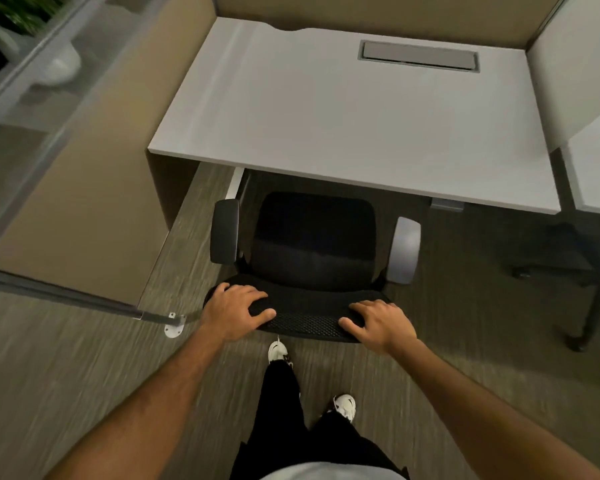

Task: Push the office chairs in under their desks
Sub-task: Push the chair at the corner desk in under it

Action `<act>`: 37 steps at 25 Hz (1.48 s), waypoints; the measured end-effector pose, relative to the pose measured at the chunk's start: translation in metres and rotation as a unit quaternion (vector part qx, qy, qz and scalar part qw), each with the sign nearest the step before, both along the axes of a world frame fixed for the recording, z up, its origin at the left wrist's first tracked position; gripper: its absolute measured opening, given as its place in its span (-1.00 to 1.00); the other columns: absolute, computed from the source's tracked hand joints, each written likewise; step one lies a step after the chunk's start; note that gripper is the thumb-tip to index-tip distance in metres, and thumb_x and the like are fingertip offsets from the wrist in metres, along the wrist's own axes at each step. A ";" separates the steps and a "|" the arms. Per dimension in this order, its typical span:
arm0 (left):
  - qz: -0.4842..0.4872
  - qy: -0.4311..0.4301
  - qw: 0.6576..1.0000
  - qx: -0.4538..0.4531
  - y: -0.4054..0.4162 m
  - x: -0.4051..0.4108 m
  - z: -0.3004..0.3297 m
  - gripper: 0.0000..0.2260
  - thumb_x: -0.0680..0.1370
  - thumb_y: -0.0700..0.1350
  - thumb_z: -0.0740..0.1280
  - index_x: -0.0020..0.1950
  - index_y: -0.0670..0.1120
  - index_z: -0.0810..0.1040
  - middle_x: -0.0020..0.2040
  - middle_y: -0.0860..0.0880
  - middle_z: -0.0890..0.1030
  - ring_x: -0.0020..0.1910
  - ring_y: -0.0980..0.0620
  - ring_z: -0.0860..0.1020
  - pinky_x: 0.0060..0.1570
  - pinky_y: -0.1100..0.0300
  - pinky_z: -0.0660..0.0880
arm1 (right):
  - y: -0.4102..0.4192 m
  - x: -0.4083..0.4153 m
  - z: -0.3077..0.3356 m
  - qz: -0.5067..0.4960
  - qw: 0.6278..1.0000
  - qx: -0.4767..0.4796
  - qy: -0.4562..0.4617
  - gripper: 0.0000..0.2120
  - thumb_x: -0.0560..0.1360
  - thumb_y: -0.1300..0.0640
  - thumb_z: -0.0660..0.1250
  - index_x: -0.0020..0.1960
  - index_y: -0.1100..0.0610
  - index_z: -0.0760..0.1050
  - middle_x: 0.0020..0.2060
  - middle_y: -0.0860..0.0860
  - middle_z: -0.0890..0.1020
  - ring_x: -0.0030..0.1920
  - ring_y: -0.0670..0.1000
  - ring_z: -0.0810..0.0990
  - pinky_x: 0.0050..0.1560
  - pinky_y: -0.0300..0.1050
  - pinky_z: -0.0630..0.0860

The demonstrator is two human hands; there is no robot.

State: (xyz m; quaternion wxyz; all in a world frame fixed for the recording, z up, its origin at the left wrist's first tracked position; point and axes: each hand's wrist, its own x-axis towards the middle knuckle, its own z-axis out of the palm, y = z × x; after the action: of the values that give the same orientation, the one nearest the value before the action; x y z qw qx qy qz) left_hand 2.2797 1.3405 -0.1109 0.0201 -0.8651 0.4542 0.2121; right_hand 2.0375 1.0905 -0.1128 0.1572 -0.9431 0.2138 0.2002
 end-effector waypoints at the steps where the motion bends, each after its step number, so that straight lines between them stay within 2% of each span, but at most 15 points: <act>1: -0.007 0.004 1.000 0.005 -0.006 0.013 0.000 -0.23 0.46 0.52 -0.11 0.43 0.15 0.50 0.38 0.13 0.54 0.39 0.10 0.44 0.47 -0.06 0.17 | -0.005 0.010 0.000 -0.006 1.000 0.009 0.004 -0.15 0.50 -0.52 -0.18 0.48 -0.02 0.44 0.35 -0.03 0.58 0.33 0.04 0.52 0.29 0.11 0.44; 5: -0.023 0.018 1.000 -0.001 -0.032 0.059 0.003 -0.21 0.46 0.53 -0.12 0.45 0.14 0.48 0.40 0.11 0.53 0.40 0.10 0.43 0.48 -0.07 0.16 | -0.019 0.046 0.006 -0.029 0.999 0.017 0.023 -0.24 0.57 -0.47 -0.10 0.53 -0.04 0.38 0.45 -0.03 0.50 0.42 0.03 0.45 0.39 0.12 0.38; 7: -0.038 0.010 0.999 0.002 -0.046 0.085 0.003 -0.27 0.50 0.51 -0.07 0.45 0.14 0.49 0.39 0.11 0.53 0.39 0.09 0.43 0.48 -0.07 0.18 | -0.028 0.068 0.007 -0.045 0.998 0.026 0.033 -0.26 0.58 -0.46 -0.09 0.55 -0.05 0.35 0.48 -0.04 0.46 0.44 0.05 0.42 0.41 0.14 0.35; 10: -0.053 0.013 0.999 0.001 -0.063 0.113 0.002 -0.36 0.55 0.47 0.02 0.45 0.14 0.49 0.39 0.11 0.53 0.39 0.08 0.44 0.47 -0.08 0.18 | -0.037 0.091 0.011 -0.053 0.998 0.030 0.035 -0.28 0.59 -0.45 -0.09 0.56 -0.06 0.33 0.50 -0.04 0.44 0.46 0.05 0.40 0.43 0.13 0.33; 13: -0.072 0.015 0.997 0.010 -0.086 0.149 0.003 -0.34 0.55 0.47 -0.02 0.46 0.15 0.47 0.40 0.11 0.52 0.40 0.08 0.43 0.47 -0.09 0.18 | -0.048 0.118 0.013 -0.086 0.995 0.042 0.036 -0.27 0.58 -0.46 -0.09 0.55 -0.06 0.34 0.49 -0.03 0.45 0.45 0.05 0.41 0.42 0.12 0.33; 22: -0.079 0.006 0.997 -0.018 -0.118 0.175 -0.003 -0.27 0.52 0.51 -0.10 0.42 0.13 0.50 0.36 0.09 0.56 0.34 0.05 0.48 0.43 -0.11 0.24 | -0.087 0.141 0.005 -0.080 0.996 -0.028 0.002 -0.30 0.59 -0.44 -0.10 0.42 -0.05 0.51 0.34 -0.08 0.59 0.38 -0.03 0.42 0.37 0.08 0.31; 27: -0.078 0.024 0.996 -0.018 -0.131 0.172 0.001 -0.25 0.51 0.51 -0.13 0.43 0.12 0.49 0.37 0.09 0.55 0.35 0.04 0.47 0.44 -0.13 0.23 | -0.099 0.139 0.006 -0.115 0.993 -0.022 0.007 -0.35 0.63 -0.37 -0.11 0.43 -0.05 0.49 0.34 -0.05 0.59 0.33 0.02 0.50 0.31 0.10 0.39; 30: -0.079 0.031 0.996 -0.011 -0.134 0.177 0.004 -0.28 0.53 0.50 -0.09 0.45 0.11 0.48 0.39 0.07 0.54 0.37 0.03 0.46 0.45 -0.14 0.23 | -0.094 0.141 0.010 -0.122 0.992 -0.002 0.014 -0.36 0.65 -0.34 -0.11 0.49 -0.01 0.42 0.42 -0.02 0.52 0.43 0.02 0.44 0.43 0.10 0.28; 34: -0.099 0.053 0.993 -0.019 -0.146 0.168 0.021 -0.37 0.57 0.43 0.08 0.42 0.05 0.51 0.33 0.03 0.58 0.29 0.04 0.50 0.37 0.00 0.34 | -0.086 0.122 0.024 -0.156 0.987 0.024 -0.017 -0.35 0.66 -0.34 -0.10 0.60 -0.01 0.23 0.54 0.00 0.38 0.57 0.02 0.24 0.59 0.17 -0.07; 37: -0.119 0.044 0.988 -0.087 -0.184 0.145 0.064 -0.38 0.55 0.41 0.16 0.43 0.04 0.50 0.36 0.03 0.57 0.33 0.04 0.50 0.39 0.00 0.39 | -0.098 0.101 0.062 -0.197 0.975 0.004 -0.100 -0.32 0.63 -0.36 -0.13 0.64 -0.03 0.13 0.57 0.00 0.32 0.61 0.01 0.14 0.60 0.16 -0.15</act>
State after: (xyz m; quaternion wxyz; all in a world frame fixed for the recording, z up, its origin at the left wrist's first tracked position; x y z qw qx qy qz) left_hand 2.4242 1.1565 -0.0473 -0.0498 -0.7931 0.5712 0.2054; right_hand 2.1384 0.9922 -0.0510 0.2183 -0.8969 0.3779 0.0713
